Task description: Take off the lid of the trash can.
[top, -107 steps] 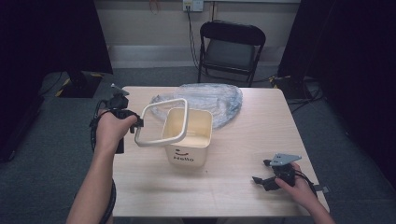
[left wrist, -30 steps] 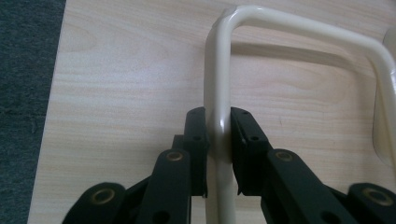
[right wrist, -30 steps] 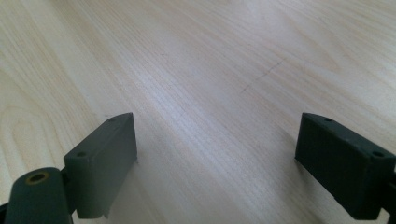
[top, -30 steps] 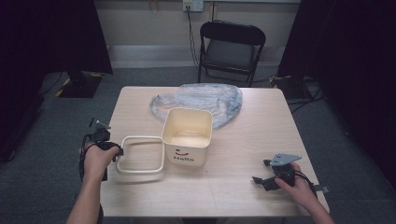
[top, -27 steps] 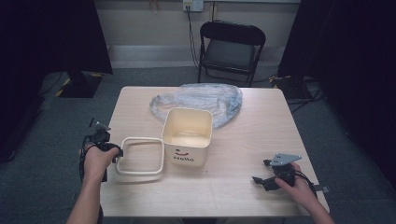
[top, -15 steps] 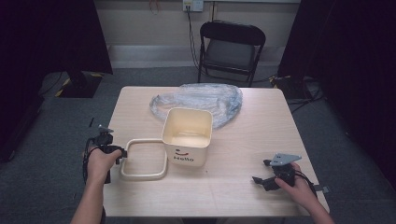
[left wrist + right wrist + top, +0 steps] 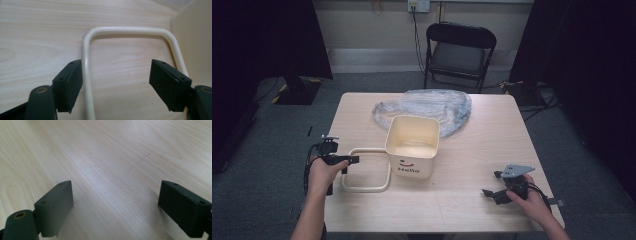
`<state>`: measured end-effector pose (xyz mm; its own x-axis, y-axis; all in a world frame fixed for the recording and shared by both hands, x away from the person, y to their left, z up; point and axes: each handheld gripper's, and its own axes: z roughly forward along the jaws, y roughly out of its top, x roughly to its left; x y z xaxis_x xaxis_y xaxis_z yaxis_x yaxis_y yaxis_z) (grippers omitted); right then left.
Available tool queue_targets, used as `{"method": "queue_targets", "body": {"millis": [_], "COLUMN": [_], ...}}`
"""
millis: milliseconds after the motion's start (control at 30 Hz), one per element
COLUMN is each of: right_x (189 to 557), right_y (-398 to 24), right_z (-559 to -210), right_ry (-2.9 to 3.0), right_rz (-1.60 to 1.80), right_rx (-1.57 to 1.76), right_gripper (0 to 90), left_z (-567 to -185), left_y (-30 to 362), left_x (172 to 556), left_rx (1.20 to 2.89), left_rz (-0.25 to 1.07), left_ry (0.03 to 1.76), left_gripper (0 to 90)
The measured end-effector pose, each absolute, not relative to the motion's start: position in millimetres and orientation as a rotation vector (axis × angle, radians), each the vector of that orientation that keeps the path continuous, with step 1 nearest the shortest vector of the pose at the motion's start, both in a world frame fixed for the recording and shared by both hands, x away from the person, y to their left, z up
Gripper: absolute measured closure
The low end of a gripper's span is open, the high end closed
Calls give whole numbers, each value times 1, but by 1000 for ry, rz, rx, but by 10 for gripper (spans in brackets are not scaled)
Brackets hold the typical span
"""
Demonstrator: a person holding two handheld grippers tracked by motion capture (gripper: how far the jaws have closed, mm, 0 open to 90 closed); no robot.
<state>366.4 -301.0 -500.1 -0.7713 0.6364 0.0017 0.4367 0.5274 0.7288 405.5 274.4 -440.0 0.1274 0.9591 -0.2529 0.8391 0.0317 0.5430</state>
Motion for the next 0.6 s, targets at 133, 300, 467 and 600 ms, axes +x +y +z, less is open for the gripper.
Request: {"method": "queue_targets", "body": {"millis": [133, 300, 467, 600], "right_x": [366, 367, 368, 369], "right_y": [-301, -301, -301, -299], "right_z": [-500, -500, -500, -498], "right_ry": [2504, 2505, 2517, 2524], "right_rz": [1084, 1084, 1079, 1061], "right_rx": [901, 899, 890, 895], "right_gripper": [117, 116, 113, 112], "left_z": [-442, -450, -455, -454], "left_y": [269, 266, 259, 253], "left_x": [405, 403, 401, 396], "left_rx": [1841, 1833, 1853, 1848], "left_rz": [261, 226, 219, 204], "left_ry": [1703, 1653, 1623, 1580], "left_gripper": [214, 163, 171, 171]}}
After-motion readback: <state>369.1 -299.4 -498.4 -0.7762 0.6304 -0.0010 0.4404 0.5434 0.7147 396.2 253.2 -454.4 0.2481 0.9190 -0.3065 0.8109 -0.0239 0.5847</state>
